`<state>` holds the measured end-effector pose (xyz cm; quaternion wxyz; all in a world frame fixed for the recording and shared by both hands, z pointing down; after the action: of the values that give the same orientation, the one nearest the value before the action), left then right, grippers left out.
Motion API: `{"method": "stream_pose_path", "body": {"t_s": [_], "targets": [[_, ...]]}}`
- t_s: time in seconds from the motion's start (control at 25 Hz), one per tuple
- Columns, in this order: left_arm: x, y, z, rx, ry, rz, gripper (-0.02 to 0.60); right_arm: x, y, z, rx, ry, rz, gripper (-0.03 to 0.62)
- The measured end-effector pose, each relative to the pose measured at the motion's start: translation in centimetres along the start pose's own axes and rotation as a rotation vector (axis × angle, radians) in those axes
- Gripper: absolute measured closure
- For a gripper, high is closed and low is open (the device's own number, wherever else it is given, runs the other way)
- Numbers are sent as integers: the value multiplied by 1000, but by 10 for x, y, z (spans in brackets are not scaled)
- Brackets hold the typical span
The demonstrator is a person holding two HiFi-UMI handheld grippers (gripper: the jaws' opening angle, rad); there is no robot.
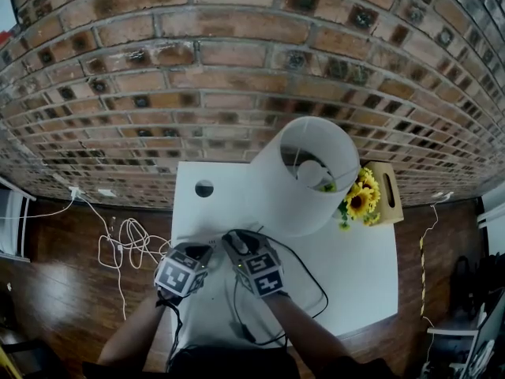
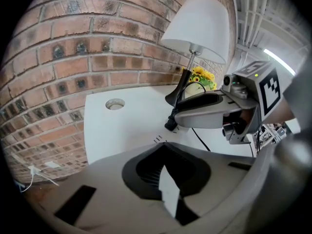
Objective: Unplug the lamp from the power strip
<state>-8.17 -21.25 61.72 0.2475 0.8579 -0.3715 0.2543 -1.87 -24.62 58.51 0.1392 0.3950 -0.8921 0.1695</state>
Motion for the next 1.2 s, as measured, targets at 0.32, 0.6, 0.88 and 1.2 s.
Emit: {"method": "stream_pose_path", "body": {"t_s": [0.32,0.6,0.88,1.2], "targets": [[4,-2,-2,12,-7,-20,558,5,16,-14,-26,61,43,431],[4,-1,-4,17,2,-12,558,19,18,-8,-122,110,51,516],[-4,-13,11,39,19,6,557,14,16,-5,-78,65,41,517],[-4,-15,10,55,25,-6,557,6,15,-6,-48,11,19,517]]}}
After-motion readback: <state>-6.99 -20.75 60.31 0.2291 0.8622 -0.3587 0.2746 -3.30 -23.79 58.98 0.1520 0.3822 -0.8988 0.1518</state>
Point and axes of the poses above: the fingertips, and each gripper's own axes: x forward along the fingers, y to its left, z out of its top, the point moved 1 cm from there along -x, backward along the fingers, and after that the axes turned 12 degrees about -y, right-handed, at the moved point
